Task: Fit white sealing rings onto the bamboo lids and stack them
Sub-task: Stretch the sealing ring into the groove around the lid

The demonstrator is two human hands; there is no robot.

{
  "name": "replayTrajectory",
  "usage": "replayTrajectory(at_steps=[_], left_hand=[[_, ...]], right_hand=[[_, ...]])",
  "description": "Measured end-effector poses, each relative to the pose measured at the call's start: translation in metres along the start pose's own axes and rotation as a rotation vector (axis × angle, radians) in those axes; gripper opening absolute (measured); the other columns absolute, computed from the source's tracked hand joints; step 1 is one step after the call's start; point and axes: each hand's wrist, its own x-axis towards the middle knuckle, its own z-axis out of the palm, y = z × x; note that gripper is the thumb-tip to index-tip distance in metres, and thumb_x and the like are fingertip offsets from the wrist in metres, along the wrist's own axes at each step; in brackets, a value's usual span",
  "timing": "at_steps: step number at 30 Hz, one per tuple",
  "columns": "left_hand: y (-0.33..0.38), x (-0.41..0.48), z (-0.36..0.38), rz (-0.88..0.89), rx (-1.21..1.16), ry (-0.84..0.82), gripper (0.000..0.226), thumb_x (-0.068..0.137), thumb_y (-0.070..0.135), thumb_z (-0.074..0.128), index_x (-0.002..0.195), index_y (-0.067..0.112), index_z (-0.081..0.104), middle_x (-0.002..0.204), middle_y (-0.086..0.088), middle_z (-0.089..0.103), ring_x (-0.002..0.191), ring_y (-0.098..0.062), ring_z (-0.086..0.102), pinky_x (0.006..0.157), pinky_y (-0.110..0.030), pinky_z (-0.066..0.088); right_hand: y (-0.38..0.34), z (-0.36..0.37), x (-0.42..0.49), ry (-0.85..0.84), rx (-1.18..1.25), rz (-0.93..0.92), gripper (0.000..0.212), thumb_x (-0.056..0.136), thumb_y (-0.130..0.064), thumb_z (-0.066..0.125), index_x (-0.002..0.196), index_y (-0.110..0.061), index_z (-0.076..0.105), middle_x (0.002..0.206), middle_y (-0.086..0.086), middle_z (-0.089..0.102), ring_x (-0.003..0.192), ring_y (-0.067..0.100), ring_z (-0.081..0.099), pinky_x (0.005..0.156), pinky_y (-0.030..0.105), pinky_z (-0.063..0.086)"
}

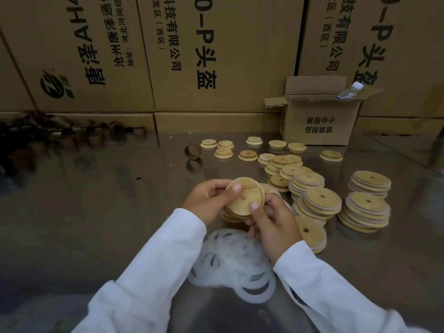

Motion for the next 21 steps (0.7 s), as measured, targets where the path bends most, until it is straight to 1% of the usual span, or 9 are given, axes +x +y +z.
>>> replayTrajectory(at_steps=[1, 2, 7, 9, 11, 14, 16, 18, 21], left_hand=[[-0.003, 0.000, 0.000, 0.021, -0.022, -0.008, 0.021, 0.077, 0.025, 0.067, 0.095, 0.016, 0.066, 0.091, -0.002, 0.070, 0.091, -0.017, 0.063, 0.090, -0.032, 0.049], [-0.007, 0.001, -0.001, 0.050, -0.055, -0.009, 0.012, 0.079, 0.017, 0.065, 0.090, 0.014, 0.067, 0.083, -0.002, 0.071, 0.084, -0.016, 0.064, 0.085, -0.031, 0.050], [-0.017, 0.003, -0.011, 0.077, -0.252, 0.005, 0.019, 0.070, 0.021, 0.064, 0.088, 0.013, 0.067, 0.073, 0.003, 0.072, 0.070, -0.009, 0.067, 0.061, -0.022, 0.055], [-0.021, 0.004, -0.013, 0.030, -0.327, 0.050, 0.009, 0.080, 0.014, 0.060, 0.085, 0.013, 0.066, 0.070, 0.004, 0.071, 0.066, -0.009, 0.067, 0.058, -0.025, 0.056], [-0.023, 0.005, -0.012, -0.006, -0.370, 0.089, 0.010, 0.085, 0.011, 0.055, 0.083, 0.013, 0.065, 0.067, 0.004, 0.070, 0.063, -0.008, 0.067, 0.058, -0.027, 0.057], [-0.023, 0.005, -0.012, -0.028, -0.409, 0.098, 0.011, 0.087, 0.013, 0.054, 0.084, 0.014, 0.065, 0.073, 0.000, 0.069, 0.069, -0.013, 0.067, 0.062, -0.031, 0.057], [-0.024, 0.005, -0.011, -0.034, -0.413, 0.085, 0.010, 0.087, 0.016, 0.054, 0.087, 0.015, 0.064, 0.083, -0.004, 0.067, 0.079, -0.019, 0.065, 0.062, -0.033, 0.058], [-0.024, 0.005, -0.011, -0.036, -0.414, 0.066, 0.010, 0.087, 0.019, 0.054, 0.088, 0.016, 0.063, 0.091, -0.007, 0.065, 0.086, -0.025, 0.064, 0.059, -0.035, 0.058], [-0.022, 0.003, -0.009, -0.039, -0.423, 0.029, 0.011, 0.086, 0.023, 0.054, 0.091, 0.016, 0.062, 0.098, -0.010, 0.062, 0.087, -0.028, 0.065, 0.053, -0.032, 0.056]], right_hand=[[0.001, 0.000, 0.000, -0.007, -0.002, -0.005, 0.008, 0.091, -0.012, 0.051, 0.087, -0.017, 0.055, 0.062, 0.006, 0.057, 0.046, 0.011, 0.049, 0.052, 0.025, 0.044], [0.001, 0.000, 0.000, -0.015, -0.005, -0.006, 0.007, 0.091, -0.013, 0.051, 0.087, -0.018, 0.055, 0.062, 0.005, 0.058, 0.046, 0.011, 0.050, 0.052, 0.024, 0.045], [0.006, -0.001, 0.002, 0.003, -0.037, 0.036, 0.004, 0.089, -0.021, 0.053, 0.086, -0.021, 0.055, 0.067, 0.001, 0.060, 0.051, 0.009, 0.053, 0.053, 0.017, 0.045], [0.011, -0.005, 0.002, -0.008, -0.232, 0.001, 0.009, 0.086, -0.020, 0.057, 0.078, -0.024, 0.056, 0.069, -0.002, 0.060, 0.057, 0.005, 0.052, 0.056, 0.017, 0.043], [0.014, -0.009, 0.001, -0.102, -0.499, -0.047, 0.013, 0.083, -0.021, 0.060, 0.072, -0.027, 0.056, 0.067, -0.008, 0.057, 0.058, 0.002, 0.050, 0.058, 0.016, 0.041], [0.018, -0.010, -0.001, -0.235, -0.752, -0.105, 0.007, 0.082, -0.027, 0.061, 0.078, -0.029, 0.056, 0.078, -0.010, 0.054, 0.066, 0.004, 0.048, 0.063, 0.020, 0.042], [0.018, -0.010, 0.000, -0.243, -0.820, -0.111, 0.004, 0.084, -0.031, 0.059, 0.087, -0.029, 0.059, 0.086, -0.009, 0.050, 0.076, 0.007, 0.049, 0.070, 0.022, 0.042], [0.018, -0.010, 0.001, -0.246, -0.871, -0.103, 0.013, 0.086, -0.032, 0.056, 0.095, -0.025, 0.063, 0.091, -0.009, 0.047, 0.085, 0.011, 0.049, 0.074, 0.023, 0.040], [0.016, -0.010, 0.001, -0.244, -0.882, -0.106, 0.009, 0.084, -0.030, 0.058, 0.088, -0.025, 0.065, 0.090, -0.009, 0.048, 0.085, 0.010, 0.049, 0.072, 0.021, 0.038]])
